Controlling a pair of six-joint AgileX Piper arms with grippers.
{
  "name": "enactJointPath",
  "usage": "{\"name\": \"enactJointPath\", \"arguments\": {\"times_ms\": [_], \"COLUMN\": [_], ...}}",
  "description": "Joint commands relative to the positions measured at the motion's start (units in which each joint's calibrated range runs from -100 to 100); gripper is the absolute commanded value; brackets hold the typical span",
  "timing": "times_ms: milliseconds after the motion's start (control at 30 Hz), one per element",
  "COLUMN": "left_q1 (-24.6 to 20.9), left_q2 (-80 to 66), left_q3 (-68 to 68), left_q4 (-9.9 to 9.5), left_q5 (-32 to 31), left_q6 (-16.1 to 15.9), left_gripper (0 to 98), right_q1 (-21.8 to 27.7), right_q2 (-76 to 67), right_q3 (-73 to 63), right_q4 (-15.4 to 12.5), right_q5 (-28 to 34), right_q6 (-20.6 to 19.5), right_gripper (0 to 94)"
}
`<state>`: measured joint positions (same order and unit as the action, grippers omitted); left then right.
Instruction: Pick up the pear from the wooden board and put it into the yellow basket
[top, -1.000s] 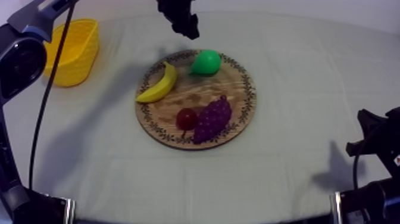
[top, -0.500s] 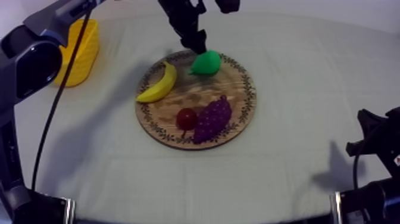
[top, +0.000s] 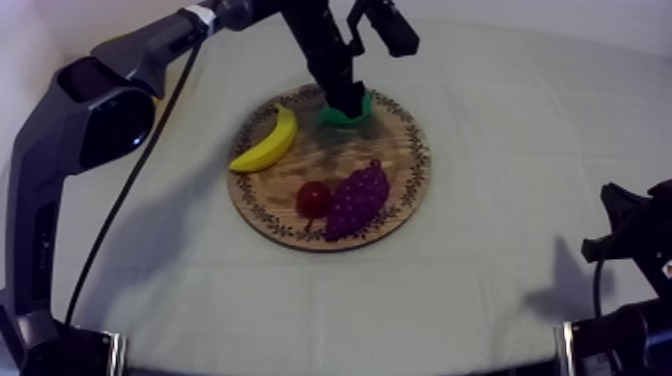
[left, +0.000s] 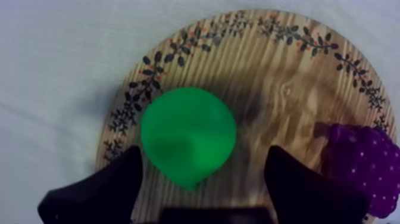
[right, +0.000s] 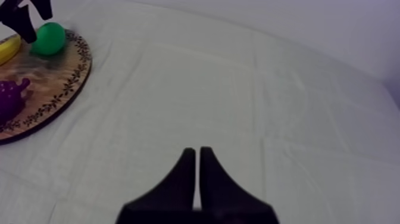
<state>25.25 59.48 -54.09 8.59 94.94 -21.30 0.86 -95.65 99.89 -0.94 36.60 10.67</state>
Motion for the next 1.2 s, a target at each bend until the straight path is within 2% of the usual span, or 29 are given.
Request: {"name": "enactJointPath", "arguments": {"times_ms": [0, 367, 800, 1167], "left_q1": [0.05, 0.28, 0.45, 1.86], "left_q2": [1.44, 7.3, 8.53, -1.43], "left_q3": [-1.4, -6.66, -7.62, 0.9], "left_q4": [0.04, -0.71, -0.86, -0.77], "left_q5": [-0.03, 0.21, 0.37, -0.38], "left_q6": [0.25, 1.65, 3.63, 4.44], "left_gripper": [77.1, 74.3, 53.3, 52.0], "right_q1": [-0.02, -0.02, -0.02, -0.02], "right_q2": [-0.02, -0.02, -0.02, -0.02], "right_q3": [0.0, 0.0, 0.0, 0.0], "right_q4": [-0.01, -0.01, -0.01, -0.01], "right_q5": [0.01, 0.01, 0.01, 0.01], "right_q6": [0.0, 0.0, 0.0, 0.0], "right_gripper": [0.4, 0.4, 0.4, 0.4]}}
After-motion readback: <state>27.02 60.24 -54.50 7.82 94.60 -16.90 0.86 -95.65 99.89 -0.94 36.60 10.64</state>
